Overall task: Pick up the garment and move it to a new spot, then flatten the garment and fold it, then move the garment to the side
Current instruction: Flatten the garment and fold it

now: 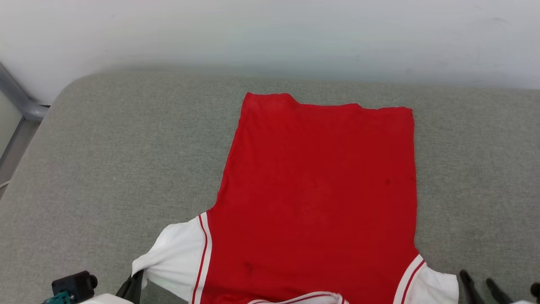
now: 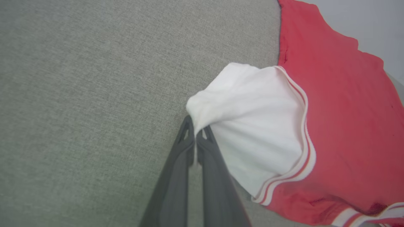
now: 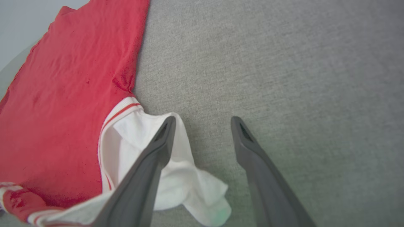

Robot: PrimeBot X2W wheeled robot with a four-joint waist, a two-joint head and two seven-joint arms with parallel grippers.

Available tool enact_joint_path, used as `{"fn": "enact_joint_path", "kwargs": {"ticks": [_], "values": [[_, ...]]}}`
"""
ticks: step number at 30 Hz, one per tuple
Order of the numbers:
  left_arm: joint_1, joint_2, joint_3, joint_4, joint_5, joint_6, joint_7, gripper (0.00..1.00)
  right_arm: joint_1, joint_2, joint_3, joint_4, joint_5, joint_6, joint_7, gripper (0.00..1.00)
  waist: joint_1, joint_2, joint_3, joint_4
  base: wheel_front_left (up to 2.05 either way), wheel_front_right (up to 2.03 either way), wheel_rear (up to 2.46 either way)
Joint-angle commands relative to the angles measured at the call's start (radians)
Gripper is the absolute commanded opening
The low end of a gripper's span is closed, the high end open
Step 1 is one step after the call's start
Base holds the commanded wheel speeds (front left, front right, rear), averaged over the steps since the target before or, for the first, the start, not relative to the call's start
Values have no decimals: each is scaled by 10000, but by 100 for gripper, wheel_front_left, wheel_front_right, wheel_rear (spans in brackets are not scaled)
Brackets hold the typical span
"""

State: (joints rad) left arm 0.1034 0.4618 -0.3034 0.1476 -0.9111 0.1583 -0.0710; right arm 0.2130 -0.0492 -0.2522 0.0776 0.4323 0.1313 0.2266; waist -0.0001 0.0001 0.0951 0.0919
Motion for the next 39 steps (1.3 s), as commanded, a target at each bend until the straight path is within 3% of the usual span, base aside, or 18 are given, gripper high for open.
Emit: {"fn": "enact_joint_path", "kwargs": {"ticks": [1, 5, 11, 19, 26, 31, 37, 38, 39], "values": [[-207, 3, 9, -108, 79, 6, -16, 0, -320, -21, -106, -101, -168, -11, -118, 100, 1, -1, 154, 142, 0, 0, 0], [-550, -31, -79, -410, 327, 22, -197, 0, -1625, -53, -490, -59, -535, -10, -79, 100, 1, -1, 567, 413, 0, 0, 0], [-1217, -183, -278, -896, 613, -139, -436, 0, -4454, -696, -614, 936, -824, -10, 940, 100, 1, -1, 1594, 936, 0, 0, 0], [-2584, -692, -842, -1254, 1132, -690, -879, 0, -8239, -2219, -612, 2730, -1556, -10, 3962, 100, 1, -1, 3079, 2124, 0, 0, 0], [-3565, -1216, -1320, -1206, 1377, -1254, -1183, 0, -10731, -2845, -749, 3420, -2772, -10, 6042, 100, 1, -1, 4195, 3003, 0, 0, 0], [-4023, -1492, -1463, -1098, 1448, -1572, -1388, 0, -11603, -3057, -788, 3808, -3583, -10, 6712, 100, 1, -1, 4840, 3359, 0, 0, 0], [-4128, -1634, -1503, -919, 1410, -1695, -1526, 0, -10814, -2683, -1183, 4919, -4142, -13, 8320, 100, 1, -1, 4921, 3403, 0, 0, 0], [-4129, -1648, -1497, -880, 1398, -1715, -1533, 0, -10590, -2555, -1374, 5107, -4228, -14, 8666, 82, 1, -1, 4906, 3396, 0, 0, 0], [-4127, -1659, -1494, -837, 1388, -1726, -1552, 0, -10362, -2446, -1524, 5263, -4342, -14, 8995, 26, 1, -1, 4874, 3386, 0, 0, 0]]}}
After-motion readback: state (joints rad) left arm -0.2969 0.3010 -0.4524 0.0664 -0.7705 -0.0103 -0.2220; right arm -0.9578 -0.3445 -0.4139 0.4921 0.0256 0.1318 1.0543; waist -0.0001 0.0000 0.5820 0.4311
